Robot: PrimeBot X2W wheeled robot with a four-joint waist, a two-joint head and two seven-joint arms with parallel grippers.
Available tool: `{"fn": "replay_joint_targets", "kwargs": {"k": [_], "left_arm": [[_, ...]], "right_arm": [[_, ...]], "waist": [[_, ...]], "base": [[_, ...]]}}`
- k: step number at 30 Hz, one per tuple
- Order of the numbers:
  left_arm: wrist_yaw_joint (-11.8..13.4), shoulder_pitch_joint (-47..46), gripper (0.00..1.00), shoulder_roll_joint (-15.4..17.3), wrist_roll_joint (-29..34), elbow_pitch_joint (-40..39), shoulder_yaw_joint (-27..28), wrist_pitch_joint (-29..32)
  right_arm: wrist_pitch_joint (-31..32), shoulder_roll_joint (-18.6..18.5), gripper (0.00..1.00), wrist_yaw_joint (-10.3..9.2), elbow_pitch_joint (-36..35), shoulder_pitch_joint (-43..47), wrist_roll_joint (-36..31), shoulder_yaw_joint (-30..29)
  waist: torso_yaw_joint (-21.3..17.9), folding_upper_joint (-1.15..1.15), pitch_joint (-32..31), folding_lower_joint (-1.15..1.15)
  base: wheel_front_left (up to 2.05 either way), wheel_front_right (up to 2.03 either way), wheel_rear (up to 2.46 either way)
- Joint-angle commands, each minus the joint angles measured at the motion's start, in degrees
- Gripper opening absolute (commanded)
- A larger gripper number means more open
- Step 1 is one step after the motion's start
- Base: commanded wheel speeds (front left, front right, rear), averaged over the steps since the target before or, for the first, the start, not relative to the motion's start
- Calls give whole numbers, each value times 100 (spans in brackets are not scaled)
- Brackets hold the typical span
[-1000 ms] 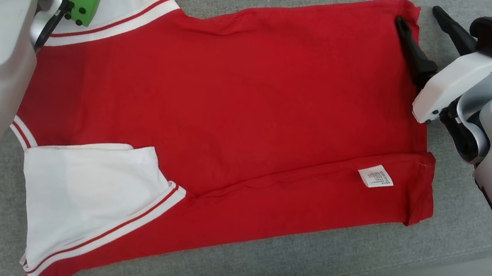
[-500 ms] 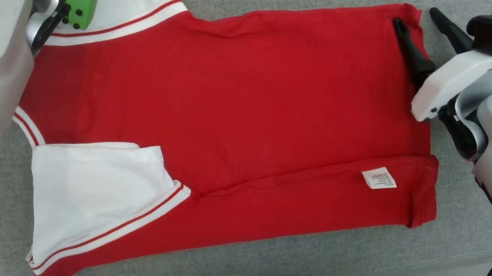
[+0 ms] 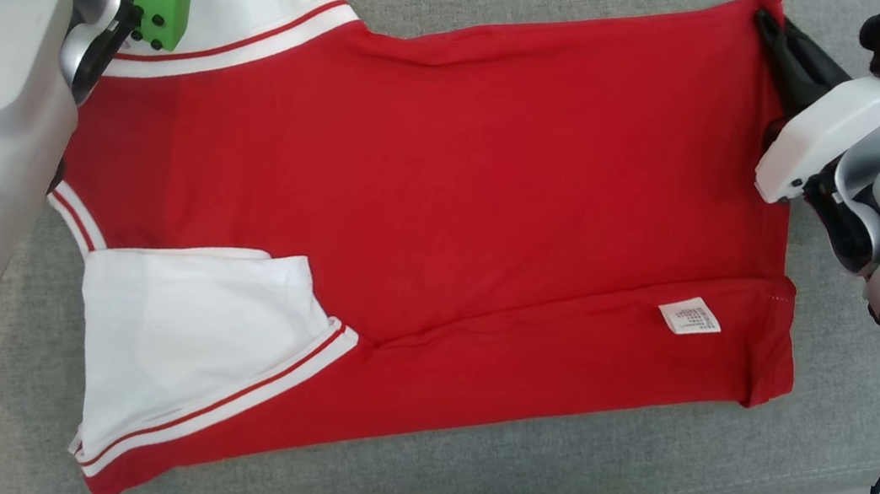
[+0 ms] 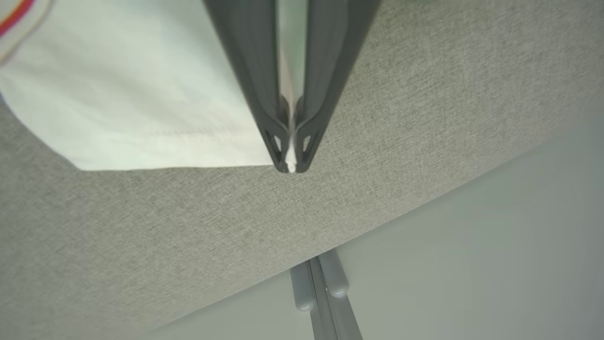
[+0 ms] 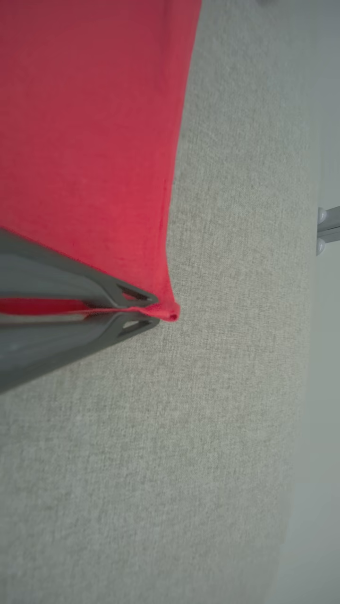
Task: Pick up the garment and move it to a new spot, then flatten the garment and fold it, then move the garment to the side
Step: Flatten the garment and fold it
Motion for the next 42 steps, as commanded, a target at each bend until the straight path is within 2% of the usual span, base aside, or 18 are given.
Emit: {"fn": "replay_joint_targets", "kwargs": {"k": [1, 8, 12, 18, 22, 32, 36, 42], "left_arm": [[2, -54, 0, -27, -83, -29, 33, -147], [0, 284, 0, -179, -256, -275, 169, -870], [41, 612, 0, -226, -370, -600, 240, -1269], [260, 1436, 0, -154, -491, -1540, 362, -1553], [552, 2102, 0, -20, -565, -2472, 497, -1604], [1476, 3908, 0, 500, -723, -4880, 657, -1554], [1873, 4574, 0, 631, -788, -5561, 709, -1546], [2230, 5458, 0, 662, -877, -6119, 698, -1580]], "right_arm": [[-80, -43, 0, -13, 57, -75, -31, -32], [-175, -174, 0, -13, -78, 208, -200, -164], [-168, -346, 0, -13, -437, 545, -468, -584], [-170, -513, 0, -12, -933, 1260, -963, -1212], [-168, -545, 0, -12, -1155, 1713, -1215, -1650], [-168, -431, 0, -12, -1489, 2643, -1767, -2601], [-168, -362, 0, -12, -1663, 2997, -1914, -2950], [-168, -231, 0, -12, -2027, 3597, -2047, -3476]], "waist": [[74, 0, -119, -1], [250, 0, -419, -1], [366, 0, -551, -1], [522, 0, -718, -1], [619, 0, -774, -1], [764, 0, -981, -1], [783, 0, -1047, -1], [799, 0, -1172, -1]], "base": [[0, 0, 0], [0, 0, 0], [0, 0, 0], [0, 0, 0], [0, 0, 0], [0, 0, 0], [0, 0, 0], [0, 0, 0]]}}
